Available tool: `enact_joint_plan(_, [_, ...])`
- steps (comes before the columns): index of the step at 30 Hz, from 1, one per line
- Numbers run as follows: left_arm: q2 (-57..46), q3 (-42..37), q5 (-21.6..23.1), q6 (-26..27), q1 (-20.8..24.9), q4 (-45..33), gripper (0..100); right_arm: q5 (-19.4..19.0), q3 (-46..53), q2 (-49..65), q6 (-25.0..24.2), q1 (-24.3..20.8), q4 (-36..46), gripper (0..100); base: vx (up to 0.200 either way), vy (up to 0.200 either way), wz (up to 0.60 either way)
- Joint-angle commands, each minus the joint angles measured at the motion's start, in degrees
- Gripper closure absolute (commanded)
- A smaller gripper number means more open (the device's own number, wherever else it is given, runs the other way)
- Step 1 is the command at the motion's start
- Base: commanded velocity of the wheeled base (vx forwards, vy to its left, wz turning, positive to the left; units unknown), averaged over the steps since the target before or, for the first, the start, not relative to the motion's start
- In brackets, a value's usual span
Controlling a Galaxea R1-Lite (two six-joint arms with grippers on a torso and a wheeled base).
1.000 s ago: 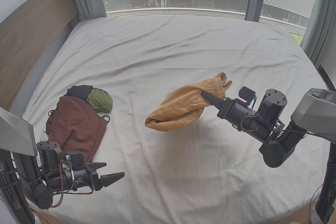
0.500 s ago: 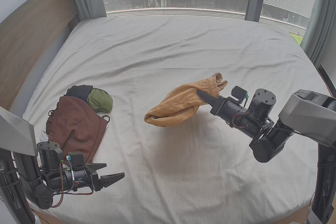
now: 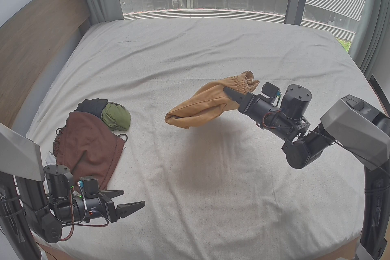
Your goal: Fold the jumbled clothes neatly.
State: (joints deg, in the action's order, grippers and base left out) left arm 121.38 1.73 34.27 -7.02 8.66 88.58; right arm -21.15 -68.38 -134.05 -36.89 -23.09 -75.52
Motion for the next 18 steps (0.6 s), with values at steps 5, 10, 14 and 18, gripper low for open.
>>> enact_joint_plan(5, [0.3, -0.1, 0.0, 0.0, 0.1, 0.0, 0, -0.9, -9.6, -6.5, 0.1, 1.9, 3.0, 100, 0.0, 0.0, 0.0])
enact_joint_plan(10, [0.3, -0.1, 0.5, 0.0, 0.1, 0.0, 0, -0.9, -11.8, -14.2, 0.2, 2.3, 1.6, 100, 0.0, 0.0, 0.0])
enact_joint_plan(14, [0.4, -0.2, 0.6, 0.1, 0.1, 0.0, 0, -1.0, -10.3, -17.6, 0.3, 2.4, -1.7, 100, 0.0, 0.0, 0.0])
enact_joint_plan(18, [0.3, -0.5, 0.6, 0.1, 0.1, 0.0, 0, -1.3, -2.0, -18.4, 0.5, 2.5, -7.3, 100, 0.0, 0.0, 0.0])
